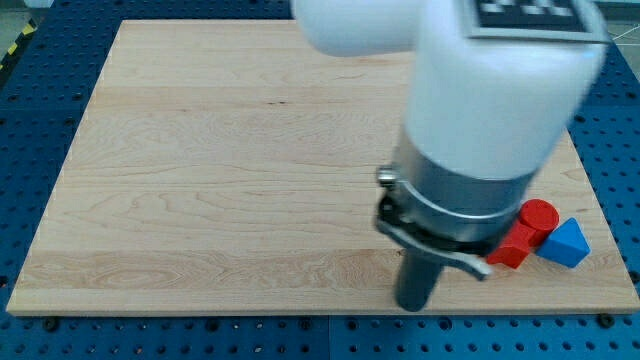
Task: Nudge the blue triangle left a bit
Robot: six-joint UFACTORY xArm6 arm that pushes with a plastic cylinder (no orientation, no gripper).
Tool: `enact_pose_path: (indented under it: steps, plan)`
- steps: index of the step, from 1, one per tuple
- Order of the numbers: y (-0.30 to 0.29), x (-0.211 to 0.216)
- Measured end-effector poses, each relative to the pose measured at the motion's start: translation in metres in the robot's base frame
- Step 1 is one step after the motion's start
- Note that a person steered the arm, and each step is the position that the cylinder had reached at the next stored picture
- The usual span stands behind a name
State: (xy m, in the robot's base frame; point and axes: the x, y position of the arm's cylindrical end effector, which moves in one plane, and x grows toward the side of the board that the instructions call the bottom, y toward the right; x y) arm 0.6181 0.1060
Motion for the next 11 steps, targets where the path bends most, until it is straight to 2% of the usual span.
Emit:
enact_pose_path:
  steps: [3,4,5,6,7,8,9,11]
  plan:
    - [0.085,0.001]
    - [0.144,0.0]
    - [0.146,0.0]
    - [0.209,-0.001]
    - [0.209,-0.001]
    - [0.199,-0.026]
    - [0.159,-0.063]
    - [0.142,-0.064]
